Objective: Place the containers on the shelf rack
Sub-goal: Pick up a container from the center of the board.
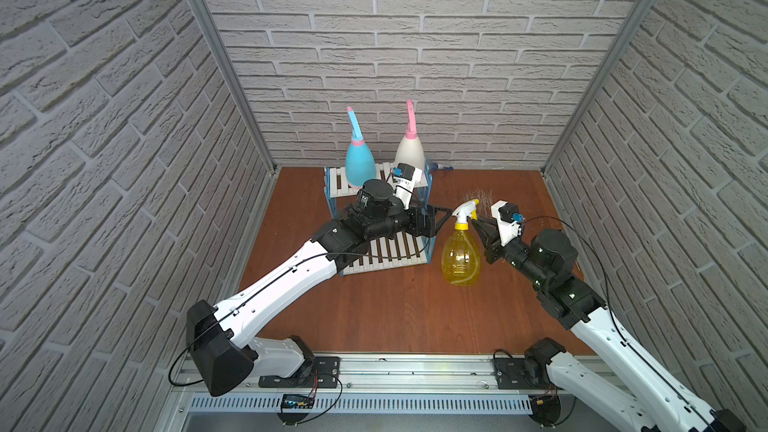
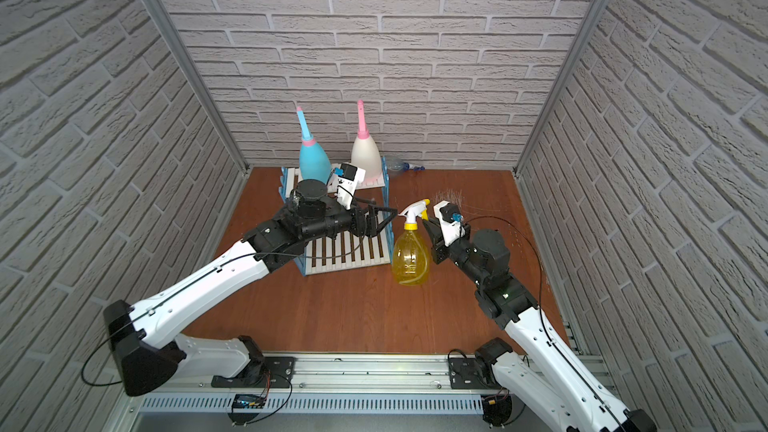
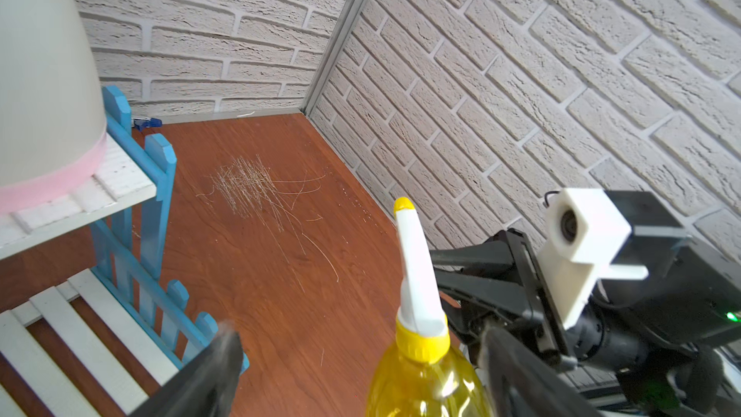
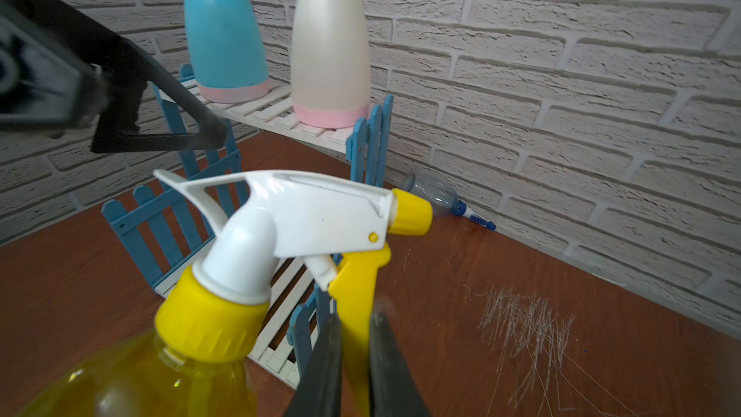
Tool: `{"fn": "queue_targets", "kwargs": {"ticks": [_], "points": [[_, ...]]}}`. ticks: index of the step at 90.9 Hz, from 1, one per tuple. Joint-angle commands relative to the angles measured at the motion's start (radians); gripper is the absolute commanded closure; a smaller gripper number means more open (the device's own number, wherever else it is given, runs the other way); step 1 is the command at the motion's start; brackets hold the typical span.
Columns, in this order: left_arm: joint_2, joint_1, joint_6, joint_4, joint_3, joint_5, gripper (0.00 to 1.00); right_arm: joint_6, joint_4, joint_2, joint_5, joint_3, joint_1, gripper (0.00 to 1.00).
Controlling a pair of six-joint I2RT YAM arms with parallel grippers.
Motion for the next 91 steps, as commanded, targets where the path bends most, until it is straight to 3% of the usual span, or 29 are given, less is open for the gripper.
{"fn": "queue_targets", "kwargs": {"ticks": [1,9,40,56,91], "points": [[-0.017,-0.001,-0.031,0.049,0.003,0.041,0.02,-0.043,0.111,0.019,0.010,-0.001,0.059,0.96],[-0.020,0.001,-0.031,0.023,0.000,0.045,0.04,-0.055,0.123,0.045,0.034,0.018,0.099,0.96],[-0.035,0.014,-0.060,-0.003,-0.041,0.072,0.54,-0.108,0.117,0.136,0.118,0.089,0.175,0.96],[-0.052,0.036,-0.089,-0.010,-0.077,0.037,0.54,-0.112,0.130,0.153,0.126,0.097,0.186,0.96],[-0.067,0.045,-0.110,0.015,-0.097,0.068,0.83,-0.131,0.121,0.183,0.154,0.105,0.195,0.96]]}}
